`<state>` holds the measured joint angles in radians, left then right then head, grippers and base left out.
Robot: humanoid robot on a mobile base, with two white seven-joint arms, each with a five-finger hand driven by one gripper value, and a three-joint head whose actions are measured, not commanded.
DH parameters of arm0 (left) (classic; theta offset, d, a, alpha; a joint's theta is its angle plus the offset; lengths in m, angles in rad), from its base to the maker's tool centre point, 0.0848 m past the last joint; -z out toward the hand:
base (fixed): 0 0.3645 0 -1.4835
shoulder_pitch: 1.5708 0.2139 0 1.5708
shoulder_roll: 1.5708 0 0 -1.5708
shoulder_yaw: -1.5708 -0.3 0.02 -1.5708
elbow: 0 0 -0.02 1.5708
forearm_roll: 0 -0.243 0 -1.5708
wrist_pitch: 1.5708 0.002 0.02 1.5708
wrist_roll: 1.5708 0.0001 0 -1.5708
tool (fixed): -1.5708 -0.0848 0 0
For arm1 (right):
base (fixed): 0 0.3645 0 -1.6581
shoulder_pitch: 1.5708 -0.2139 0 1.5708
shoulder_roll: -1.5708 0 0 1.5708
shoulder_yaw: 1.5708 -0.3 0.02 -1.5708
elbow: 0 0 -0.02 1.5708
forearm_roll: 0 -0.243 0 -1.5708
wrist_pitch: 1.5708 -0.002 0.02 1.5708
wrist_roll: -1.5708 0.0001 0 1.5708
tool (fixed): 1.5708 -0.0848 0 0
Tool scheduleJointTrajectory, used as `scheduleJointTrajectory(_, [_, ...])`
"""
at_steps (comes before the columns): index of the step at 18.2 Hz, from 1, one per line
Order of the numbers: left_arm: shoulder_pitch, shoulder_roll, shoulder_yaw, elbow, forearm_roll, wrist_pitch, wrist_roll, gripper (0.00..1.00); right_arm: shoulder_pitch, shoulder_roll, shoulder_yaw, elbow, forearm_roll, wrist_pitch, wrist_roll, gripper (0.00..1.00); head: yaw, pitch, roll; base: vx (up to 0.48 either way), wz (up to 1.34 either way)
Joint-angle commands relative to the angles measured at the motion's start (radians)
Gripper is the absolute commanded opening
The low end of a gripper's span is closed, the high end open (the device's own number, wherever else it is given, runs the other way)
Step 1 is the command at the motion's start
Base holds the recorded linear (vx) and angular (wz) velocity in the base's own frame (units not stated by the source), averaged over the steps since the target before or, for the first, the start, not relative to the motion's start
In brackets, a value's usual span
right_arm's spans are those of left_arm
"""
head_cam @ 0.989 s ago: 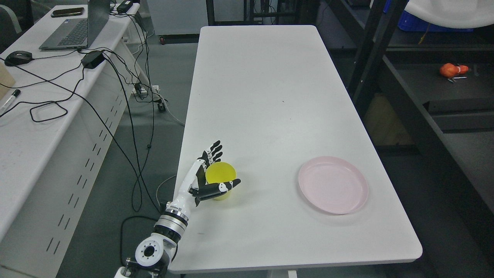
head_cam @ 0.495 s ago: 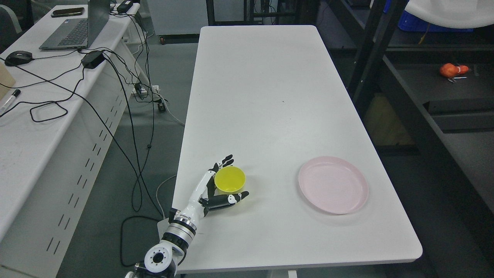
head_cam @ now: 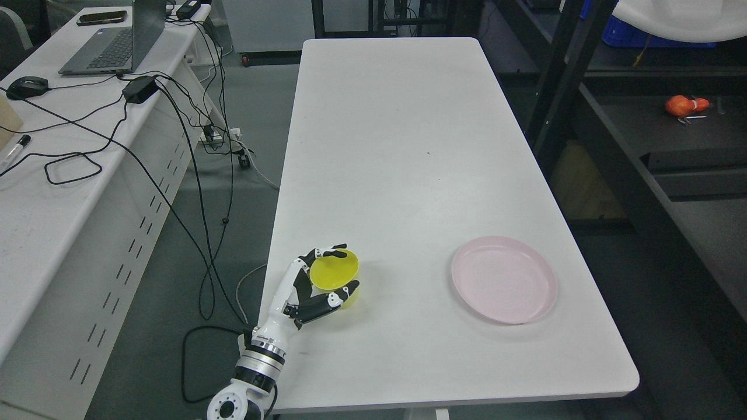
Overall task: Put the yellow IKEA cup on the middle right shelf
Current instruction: 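Lift the yellow cup off the table with the left hand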
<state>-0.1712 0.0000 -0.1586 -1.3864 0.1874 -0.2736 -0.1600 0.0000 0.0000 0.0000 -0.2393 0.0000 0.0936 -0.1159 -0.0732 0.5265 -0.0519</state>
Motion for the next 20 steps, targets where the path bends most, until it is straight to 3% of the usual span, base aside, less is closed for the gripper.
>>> scheduleJointTrajectory(1, [0.041, 0.017, 0.044, -0.028, 0.073, -0.039, -0.003, 0.0, 0.014, -0.017, 0.017, 0.0, -0.025, 0.0, -0.001, 0.99, 0.0, 0.0, 0.0, 0.0, 0.0])
scheduleJointTrajectory(10, [0.15, 0.017, 0.041, -0.299, 0.202, -0.042, -0.003, 0.0, 0.014, -0.017, 0.017, 0.0, -0.025, 0.0, -0.001, 0.99, 0.0, 0.0, 0.0, -0.003, 0.0])
scheduleJointTrajectory(20, [0.206, 0.017, 0.053, -0.338, 0.215, -0.065, -0.001, 0.0, 0.014, -0.017, 0.017, 0.0, -0.025, 0.0, -0.001, 0.99, 0.0, 0.0, 0.0, -0.079, 0.0])
